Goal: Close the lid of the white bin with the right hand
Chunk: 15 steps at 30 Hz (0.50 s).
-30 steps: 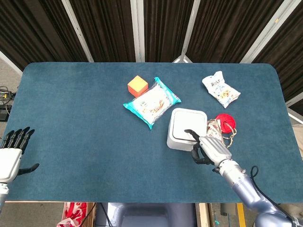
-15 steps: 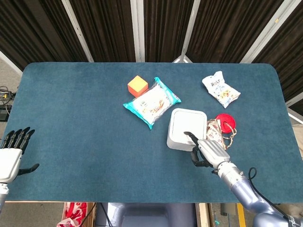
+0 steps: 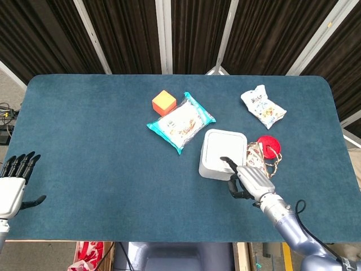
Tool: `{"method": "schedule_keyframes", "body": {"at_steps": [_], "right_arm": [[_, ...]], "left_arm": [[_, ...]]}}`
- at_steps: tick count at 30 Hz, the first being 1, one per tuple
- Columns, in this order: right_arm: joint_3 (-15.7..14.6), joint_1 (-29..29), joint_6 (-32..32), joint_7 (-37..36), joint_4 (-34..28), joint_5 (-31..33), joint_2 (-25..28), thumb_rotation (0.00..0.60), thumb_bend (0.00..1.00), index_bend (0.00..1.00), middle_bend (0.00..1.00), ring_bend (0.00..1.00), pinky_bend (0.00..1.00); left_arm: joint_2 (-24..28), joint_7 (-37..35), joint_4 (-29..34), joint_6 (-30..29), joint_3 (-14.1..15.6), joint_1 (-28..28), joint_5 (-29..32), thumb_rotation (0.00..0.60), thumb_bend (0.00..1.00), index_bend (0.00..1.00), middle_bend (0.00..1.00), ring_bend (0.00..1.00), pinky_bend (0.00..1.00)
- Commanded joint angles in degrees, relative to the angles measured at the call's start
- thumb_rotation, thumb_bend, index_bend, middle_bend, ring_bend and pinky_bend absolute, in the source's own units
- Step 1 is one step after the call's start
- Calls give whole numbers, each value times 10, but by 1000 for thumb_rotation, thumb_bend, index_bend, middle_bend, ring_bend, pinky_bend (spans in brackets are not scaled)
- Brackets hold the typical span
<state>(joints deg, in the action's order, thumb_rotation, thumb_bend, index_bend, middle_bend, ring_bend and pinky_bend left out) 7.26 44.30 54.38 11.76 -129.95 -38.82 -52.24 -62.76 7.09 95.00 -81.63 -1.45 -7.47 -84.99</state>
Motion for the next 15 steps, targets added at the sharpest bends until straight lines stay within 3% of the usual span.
{"method": "schedule_keyframes", "body": {"at_steps": [1, 3, 6, 11, 13, 15], "right_arm": [[26, -26, 51, -23, -8, -57, 17, 600, 658, 86, 720, 794, 769], [30, -41, 78, -24, -4, -92, 23, 600, 658, 48, 678, 735, 727], [15, -74, 118, -17, 15, -158, 26, 600, 636, 1, 510, 562, 585], [-28, -130, 155, -19, 60, -241, 18, 600, 440, 0, 94, 98, 179], [-52, -163, 185, -20, 95, -291, 5, 600, 424, 0, 19, 16, 82], [-74, -194, 217, -23, 133, -335, -10, 600, 416, 0, 0, 0, 25]], "left_arm": [[0, 0, 0, 0, 0, 0, 0, 600, 0, 0, 0, 0, 0], [0, 0, -1, -1, 0, 0, 0, 600, 0, 0, 0, 0, 0], [-1, 0, -1, -2, -1, 1, 2, 600, 0, 0, 0, 0, 0], [-1, -2, 0, -4, -2, 3, 4, 600, 0, 0, 0, 0, 0], [-1, -2, 1, -6, -1, 4, 3, 600, 0, 0, 0, 0, 0], [-1, -5, 2, -8, -1, 5, 1, 600, 0, 0, 0, 0, 0]]}}
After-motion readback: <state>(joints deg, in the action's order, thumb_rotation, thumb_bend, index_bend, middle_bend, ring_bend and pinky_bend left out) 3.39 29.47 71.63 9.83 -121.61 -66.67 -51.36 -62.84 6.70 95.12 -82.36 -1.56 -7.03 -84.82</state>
